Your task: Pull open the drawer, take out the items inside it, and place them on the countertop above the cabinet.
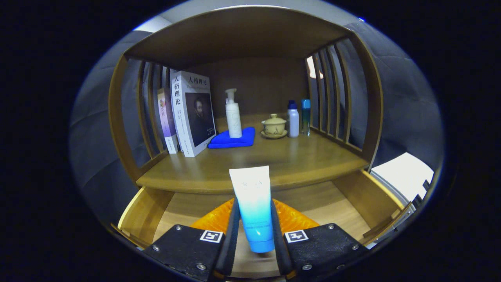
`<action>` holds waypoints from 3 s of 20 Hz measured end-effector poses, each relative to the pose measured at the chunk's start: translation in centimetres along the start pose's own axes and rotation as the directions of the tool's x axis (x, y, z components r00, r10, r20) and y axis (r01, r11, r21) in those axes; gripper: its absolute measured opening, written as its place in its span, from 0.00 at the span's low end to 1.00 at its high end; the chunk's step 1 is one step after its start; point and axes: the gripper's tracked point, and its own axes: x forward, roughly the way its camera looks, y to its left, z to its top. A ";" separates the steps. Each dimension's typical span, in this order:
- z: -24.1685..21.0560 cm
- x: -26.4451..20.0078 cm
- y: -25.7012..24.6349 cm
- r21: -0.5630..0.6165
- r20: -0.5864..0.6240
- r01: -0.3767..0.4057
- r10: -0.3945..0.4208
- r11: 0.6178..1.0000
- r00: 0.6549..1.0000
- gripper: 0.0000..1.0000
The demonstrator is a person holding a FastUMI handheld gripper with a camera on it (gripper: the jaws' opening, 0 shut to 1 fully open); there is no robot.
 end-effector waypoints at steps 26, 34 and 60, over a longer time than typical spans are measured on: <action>6.1 15.1 -1.7 0.005 -0.079 -0.070 0.070 0.998 0.994 0.47; 8.7 13.2 -1.3 0.040 0.047 -0.127 0.125 0.991 0.991 0.96; 1.7 -11.2 2.1 -0.047 0.282 -0.162 0.169 0.986 0.944 0.95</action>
